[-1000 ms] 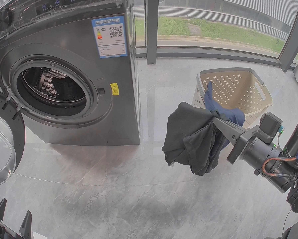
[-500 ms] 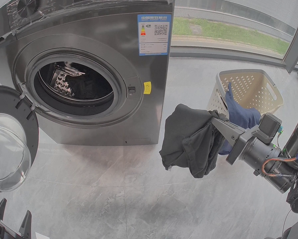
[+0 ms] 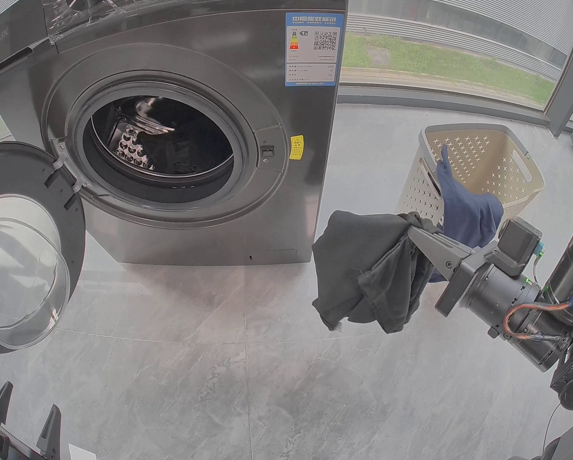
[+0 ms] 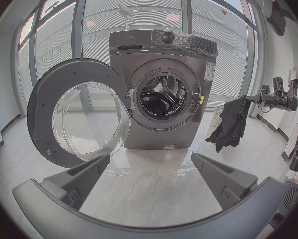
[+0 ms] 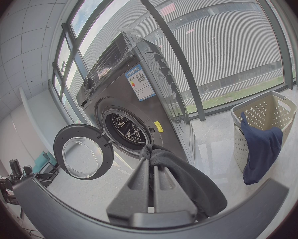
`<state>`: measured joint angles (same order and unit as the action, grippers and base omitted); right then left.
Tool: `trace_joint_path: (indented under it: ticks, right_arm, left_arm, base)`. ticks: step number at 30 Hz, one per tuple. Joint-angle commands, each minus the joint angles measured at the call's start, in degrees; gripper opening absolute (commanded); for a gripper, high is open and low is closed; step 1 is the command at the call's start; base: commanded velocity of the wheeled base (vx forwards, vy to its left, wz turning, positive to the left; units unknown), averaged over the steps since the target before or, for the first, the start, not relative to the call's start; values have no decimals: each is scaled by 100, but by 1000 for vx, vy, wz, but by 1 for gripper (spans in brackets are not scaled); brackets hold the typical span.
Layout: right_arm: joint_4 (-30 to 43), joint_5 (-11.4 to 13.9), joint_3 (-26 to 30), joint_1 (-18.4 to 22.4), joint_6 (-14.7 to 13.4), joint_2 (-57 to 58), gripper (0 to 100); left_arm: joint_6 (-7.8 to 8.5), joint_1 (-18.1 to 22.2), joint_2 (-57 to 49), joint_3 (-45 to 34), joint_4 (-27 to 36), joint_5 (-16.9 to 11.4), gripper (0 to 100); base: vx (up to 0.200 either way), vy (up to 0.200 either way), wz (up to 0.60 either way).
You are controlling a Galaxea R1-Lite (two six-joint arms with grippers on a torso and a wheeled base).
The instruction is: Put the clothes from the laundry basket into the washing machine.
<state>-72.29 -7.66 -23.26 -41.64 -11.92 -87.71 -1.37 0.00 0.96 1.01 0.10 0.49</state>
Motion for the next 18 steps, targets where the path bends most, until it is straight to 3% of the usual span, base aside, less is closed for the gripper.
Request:
trace_joint_path:
  ticks: [1, 18]
  right_arm:
    - [-4, 1, -3, -2, -3, 0, 0]
    - [-4, 1, 6, -2, -12, 0, 0]
  left_arm:
    - [-4, 0, -44, -92, -1, 4, 100]
    - [-4, 0, -44, -92, -1, 4, 100]
  base:
    - [0, 200, 0]
    - [0, 200, 0]
